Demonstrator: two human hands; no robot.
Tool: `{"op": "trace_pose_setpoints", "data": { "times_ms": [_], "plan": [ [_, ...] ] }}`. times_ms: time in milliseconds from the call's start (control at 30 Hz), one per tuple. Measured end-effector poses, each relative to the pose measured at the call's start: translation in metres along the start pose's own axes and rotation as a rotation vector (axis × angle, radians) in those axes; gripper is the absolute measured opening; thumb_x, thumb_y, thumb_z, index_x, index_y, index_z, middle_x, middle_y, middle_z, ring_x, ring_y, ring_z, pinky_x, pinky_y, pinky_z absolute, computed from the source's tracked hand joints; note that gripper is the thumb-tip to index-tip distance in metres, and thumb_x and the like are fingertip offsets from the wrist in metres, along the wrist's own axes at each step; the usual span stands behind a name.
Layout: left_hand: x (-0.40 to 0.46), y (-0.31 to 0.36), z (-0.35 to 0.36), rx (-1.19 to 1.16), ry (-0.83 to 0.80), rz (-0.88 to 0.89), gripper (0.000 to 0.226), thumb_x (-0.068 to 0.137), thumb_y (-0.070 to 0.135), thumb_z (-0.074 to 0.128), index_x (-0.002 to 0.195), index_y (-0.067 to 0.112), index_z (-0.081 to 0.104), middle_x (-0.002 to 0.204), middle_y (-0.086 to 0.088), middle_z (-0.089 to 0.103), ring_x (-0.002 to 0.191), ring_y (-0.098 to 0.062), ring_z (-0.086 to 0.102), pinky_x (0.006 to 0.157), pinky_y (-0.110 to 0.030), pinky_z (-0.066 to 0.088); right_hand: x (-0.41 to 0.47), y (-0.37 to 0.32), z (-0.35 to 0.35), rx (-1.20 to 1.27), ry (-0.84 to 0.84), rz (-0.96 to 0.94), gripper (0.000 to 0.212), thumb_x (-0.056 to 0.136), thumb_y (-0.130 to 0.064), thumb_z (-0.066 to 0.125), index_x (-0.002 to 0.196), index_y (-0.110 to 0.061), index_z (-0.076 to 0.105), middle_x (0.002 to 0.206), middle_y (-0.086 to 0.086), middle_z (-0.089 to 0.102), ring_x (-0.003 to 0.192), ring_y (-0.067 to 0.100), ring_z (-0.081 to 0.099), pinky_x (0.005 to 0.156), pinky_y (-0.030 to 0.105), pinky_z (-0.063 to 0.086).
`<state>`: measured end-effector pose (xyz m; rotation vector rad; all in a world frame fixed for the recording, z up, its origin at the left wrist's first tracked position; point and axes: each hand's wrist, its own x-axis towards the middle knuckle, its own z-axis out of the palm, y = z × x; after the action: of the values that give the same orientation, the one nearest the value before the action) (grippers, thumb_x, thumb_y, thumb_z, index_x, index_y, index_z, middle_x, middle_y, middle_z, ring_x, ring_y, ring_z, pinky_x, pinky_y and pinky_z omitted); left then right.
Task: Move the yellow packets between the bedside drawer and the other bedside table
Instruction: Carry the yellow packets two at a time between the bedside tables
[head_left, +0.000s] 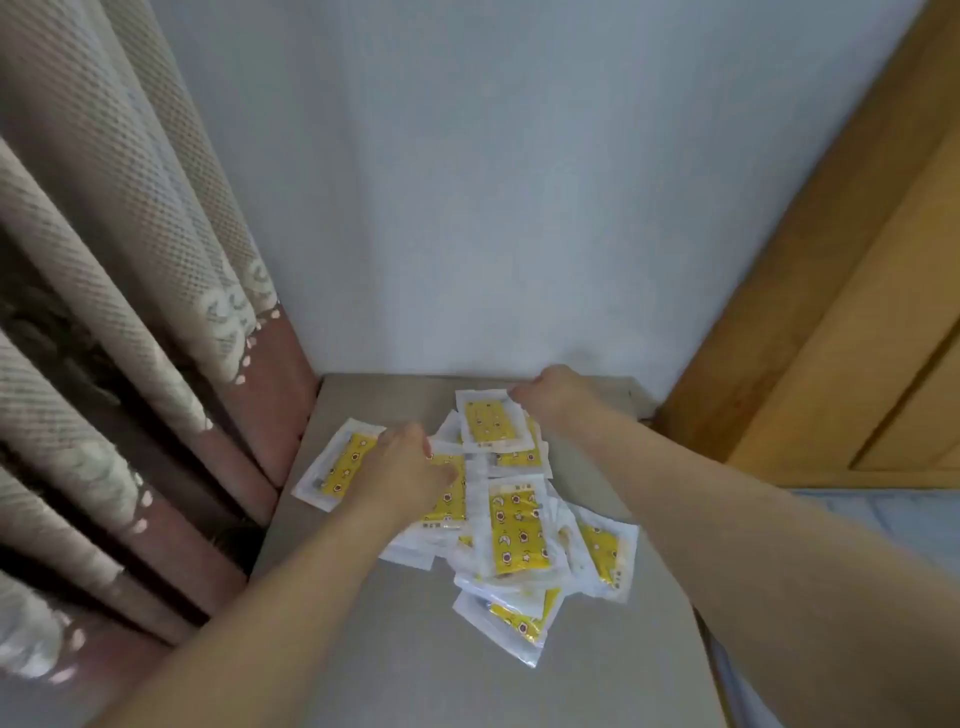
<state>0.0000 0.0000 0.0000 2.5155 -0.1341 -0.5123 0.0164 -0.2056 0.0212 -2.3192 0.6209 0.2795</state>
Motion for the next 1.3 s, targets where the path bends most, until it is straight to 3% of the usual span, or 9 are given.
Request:
{"op": "trace_pose_setpoints", "data": {
  "times_ms": [100, 167, 300, 533, 667, 833, 967, 1100, 1300],
  "plan": [
    [0.017, -0.010, 0.024, 0.096, 0.026, -0.102, 0.083, 0.075, 0.064, 0.067, 0.131, 0.008, 0.043, 0.123, -0.009, 0.057, 0.106, -0.030, 0.060, 0.076, -0.038, 0.053, 0.016, 0.002, 0.026, -0.119, 0.022, 0.014, 0.039, 0.092, -0.044, 0.056, 0.071, -0.013, 0.047, 0.068, -0.001, 0.050, 0.068, 0.020, 0.055, 0.055, 0.027, 0.038],
    [0.021, -0.014, 0.034, 0.069, 0.013, -0.169, 0.095, 0.067, 0.070, 0.068, 0.134, 0.007, 0.043, 0.119, -0.008, 0.061, 0.104, -0.029, 0.062, 0.075, -0.037, 0.053, 0.022, 0.005, 0.041, -0.155, 0.024, 0.059, 0.036, 0.090, -0.048, 0.059, 0.081, -0.014, 0.052, 0.075, -0.002, 0.055, 0.076, 0.020, 0.058, 0.064, 0.028, 0.043],
    [0.029, -0.026, 0.038, -0.048, -0.022, -0.231, 0.072, 0.061, 0.059, 0.073, 0.109, 0.008, 0.060, 0.086, -0.001, 0.067, 0.079, -0.021, 0.066, 0.055, -0.028, 0.043, 0.032, 0.014, 0.058, -0.218, 0.047, 0.115, 0.032, 0.083, -0.045, 0.068, 0.096, -0.016, 0.062, 0.092, 0.001, 0.066, 0.085, 0.020, 0.065, 0.066, 0.029, 0.046],
    [0.027, -0.033, 0.029, -0.220, -0.010, -0.335, 0.045, 0.071, 0.033, 0.080, 0.106, 0.015, 0.060, 0.090, 0.001, 0.068, 0.078, -0.017, 0.065, 0.064, -0.027, 0.051, 0.037, 0.013, 0.065, -0.109, 0.020, 0.211, 0.021, 0.082, -0.030, 0.073, 0.081, -0.014, 0.059, 0.080, 0.001, 0.060, 0.082, 0.021, 0.062, 0.080, 0.033, 0.054],
    [0.020, -0.038, 0.023, -0.415, -0.022, -0.306, 0.024, 0.077, 0.019, 0.076, 0.098, 0.014, 0.065, 0.095, -0.004, 0.070, 0.086, -0.022, 0.067, 0.079, -0.037, 0.058, 0.032, 0.010, 0.058, 0.051, 0.047, 0.221, 0.020, 0.090, -0.007, 0.055, 0.071, -0.011, 0.048, 0.070, 0.002, 0.048, 0.060, 0.014, 0.047, 0.059, 0.027, 0.042],
    [0.001, -0.027, 0.002, -0.497, -0.015, -0.254, 0.009, 0.083, 0.016, 0.073, 0.093, 0.016, 0.070, 0.094, -0.003, 0.073, 0.088, -0.023, 0.069, 0.086, -0.042, 0.058, 0.006, 0.002, 0.031, 0.139, 0.077, 0.159, 0.018, 0.090, 0.001, 0.047, 0.075, -0.009, 0.045, 0.066, 0.002, 0.040, 0.056, 0.013, 0.039, 0.046, 0.022, 0.029],
    [-0.023, 0.011, -0.033, -0.552, -0.009, -0.232, 0.004, 0.085, 0.015, 0.070, 0.087, 0.017, 0.073, 0.088, -0.003, 0.075, 0.086, -0.025, 0.072, 0.085, -0.044, 0.058, -0.030, -0.015, -0.013, 0.254, 0.137, 0.142, 0.017, 0.090, 0.001, 0.045, 0.076, -0.009, 0.047, 0.076, 0.003, 0.049, 0.067, 0.018, 0.046, 0.061, 0.026, 0.038],
    [-0.057, 0.072, -0.076, -0.538, 0.020, -0.166, 0.031, 0.068, 0.029, 0.063, 0.089, 0.008, 0.071, 0.088, -0.013, 0.074, 0.085, -0.034, 0.072, 0.080, -0.050, 0.059, -0.082, -0.033, -0.090, 0.365, 0.162, 0.197, 0.025, 0.091, -0.001, 0.049, 0.113, 0.001, 0.061, 0.098, 0.015, 0.060, 0.097, 0.030, 0.060, 0.077, 0.036, 0.047],
    [-0.165, 0.199, -0.152, -0.360, 0.134, -0.021, 0.017, 0.084, 0.018, 0.056, 0.072, 0.012, 0.046, 0.064, -0.003, 0.045, 0.057, -0.018, 0.039, 0.052, -0.027, 0.031, -0.206, -0.039, -0.217, 0.533, 0.304, 0.219, 0.020, 0.088, -0.003, 0.048, 0.077, -0.003, 0.065, 0.087, 0.021, 0.067, 0.081, 0.032, 0.065, 0.067, 0.035, 0.052]
  ]
}}
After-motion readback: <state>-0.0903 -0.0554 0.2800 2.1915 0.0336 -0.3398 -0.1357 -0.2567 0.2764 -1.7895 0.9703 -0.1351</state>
